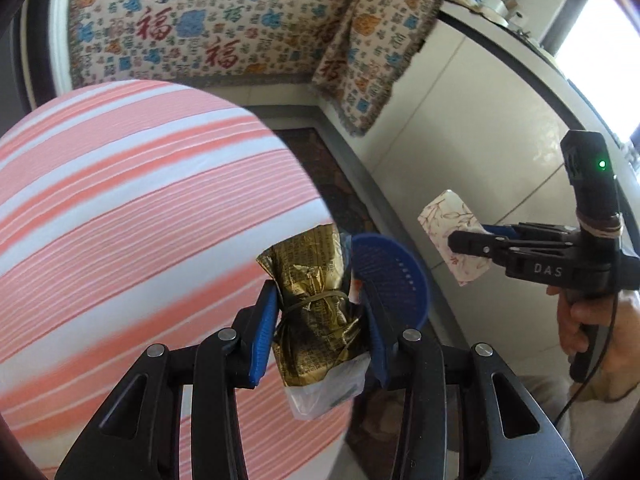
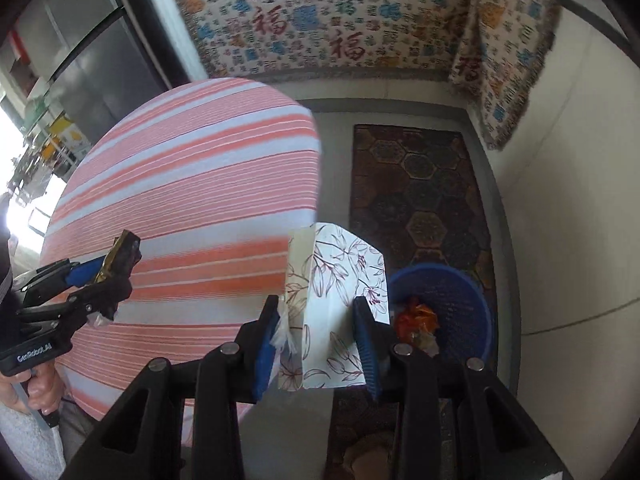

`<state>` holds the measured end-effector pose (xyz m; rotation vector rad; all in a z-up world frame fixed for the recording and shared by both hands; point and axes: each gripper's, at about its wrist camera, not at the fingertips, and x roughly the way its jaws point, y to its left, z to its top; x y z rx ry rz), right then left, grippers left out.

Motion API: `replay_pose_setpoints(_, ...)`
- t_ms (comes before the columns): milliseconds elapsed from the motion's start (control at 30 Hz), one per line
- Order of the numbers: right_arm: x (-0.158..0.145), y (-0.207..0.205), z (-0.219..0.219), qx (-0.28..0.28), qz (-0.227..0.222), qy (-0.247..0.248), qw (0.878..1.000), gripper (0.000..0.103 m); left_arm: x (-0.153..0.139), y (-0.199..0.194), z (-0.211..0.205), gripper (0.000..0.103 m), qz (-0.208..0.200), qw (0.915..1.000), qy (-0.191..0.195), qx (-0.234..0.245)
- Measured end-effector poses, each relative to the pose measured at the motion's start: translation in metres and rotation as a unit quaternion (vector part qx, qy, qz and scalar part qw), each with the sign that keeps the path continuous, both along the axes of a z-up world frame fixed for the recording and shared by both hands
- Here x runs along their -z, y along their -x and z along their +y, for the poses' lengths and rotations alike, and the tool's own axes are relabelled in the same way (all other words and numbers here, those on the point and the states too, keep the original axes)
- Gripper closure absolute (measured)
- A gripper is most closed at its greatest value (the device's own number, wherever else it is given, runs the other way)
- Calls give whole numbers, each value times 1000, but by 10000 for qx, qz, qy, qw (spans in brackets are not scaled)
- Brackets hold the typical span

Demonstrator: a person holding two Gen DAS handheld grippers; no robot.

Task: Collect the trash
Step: 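Carry both items over the blue wastebasket and open both tools to drop them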

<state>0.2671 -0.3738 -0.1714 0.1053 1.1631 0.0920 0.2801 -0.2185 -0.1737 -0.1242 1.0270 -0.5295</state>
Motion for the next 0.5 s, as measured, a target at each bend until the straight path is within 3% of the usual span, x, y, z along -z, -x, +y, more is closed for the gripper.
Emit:
replay_pose_setpoints(167, 29, 17, -81, 853, 58, -366, 9957, 67, 16, -14, -77, 62, 191, 9988, 120, 446)
replay_pose_setpoints(500, 100, 24, -168, 1749, 198, -1029, 9790, 66, 70, -43, -183, 61, 405, 9953, -85, 873)
